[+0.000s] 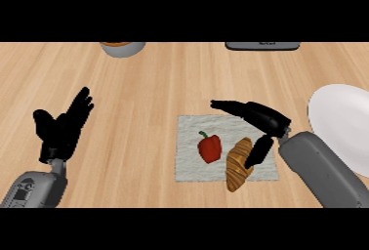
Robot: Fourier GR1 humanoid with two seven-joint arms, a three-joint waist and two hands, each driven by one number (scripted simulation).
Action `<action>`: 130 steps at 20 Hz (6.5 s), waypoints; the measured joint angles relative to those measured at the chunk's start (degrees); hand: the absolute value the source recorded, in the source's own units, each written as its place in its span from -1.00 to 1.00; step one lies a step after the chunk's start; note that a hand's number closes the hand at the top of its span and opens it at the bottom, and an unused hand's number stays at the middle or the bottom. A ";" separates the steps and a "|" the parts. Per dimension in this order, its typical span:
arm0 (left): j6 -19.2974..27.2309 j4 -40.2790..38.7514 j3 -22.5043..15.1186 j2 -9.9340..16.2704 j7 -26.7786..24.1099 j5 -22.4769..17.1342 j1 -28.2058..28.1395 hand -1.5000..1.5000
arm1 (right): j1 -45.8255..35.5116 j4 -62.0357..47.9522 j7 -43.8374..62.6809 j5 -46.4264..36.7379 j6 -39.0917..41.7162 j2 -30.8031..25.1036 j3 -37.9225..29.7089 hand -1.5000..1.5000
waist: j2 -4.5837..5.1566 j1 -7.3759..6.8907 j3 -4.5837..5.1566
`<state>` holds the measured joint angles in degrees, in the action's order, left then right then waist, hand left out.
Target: Pick the bell pepper from the placemat and place it in the plate
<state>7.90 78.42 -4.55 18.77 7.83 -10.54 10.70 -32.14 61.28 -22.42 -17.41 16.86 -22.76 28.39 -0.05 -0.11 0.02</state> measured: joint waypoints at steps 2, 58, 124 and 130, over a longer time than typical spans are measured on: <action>-0.12 -0.40 0.15 -0.32 -0.50 0.52 -0.15 0.00 | -1.03 0.54 2.17 -2.19 0.47 -0.08 0.20 -1.00 | 0.01 -0.01 -0.01; -5.35 1.87 8.78 -4.05 0.24 6.13 -3.96 0.00 | 24.39 22.68 11.84 -33.24 -5.70 6.55 -11.36 1.00 | -0.85 3.11 0.16; -8.33 2.72 9.43 -6.48 1.56 8.43 -1.69 0.00 | 7.45 -28.08 -8.71 11.31 18.15 -22.88 -64.48 -1.00 | 0.09 0.03 -0.05; -8.07 3.33 8.89 -7.37 1.12 9.04 -2.17 0.00 | 9.29 -32.53 -12.68 12.08 16.87 -25.56 -63.96 -1.00 | 0.28 -0.46 -0.15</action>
<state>-0.17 81.75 4.34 11.40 8.95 -1.50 8.52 -22.85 28.75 -35.10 -5.33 33.73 -48.32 -35.57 0.23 -0.56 -0.13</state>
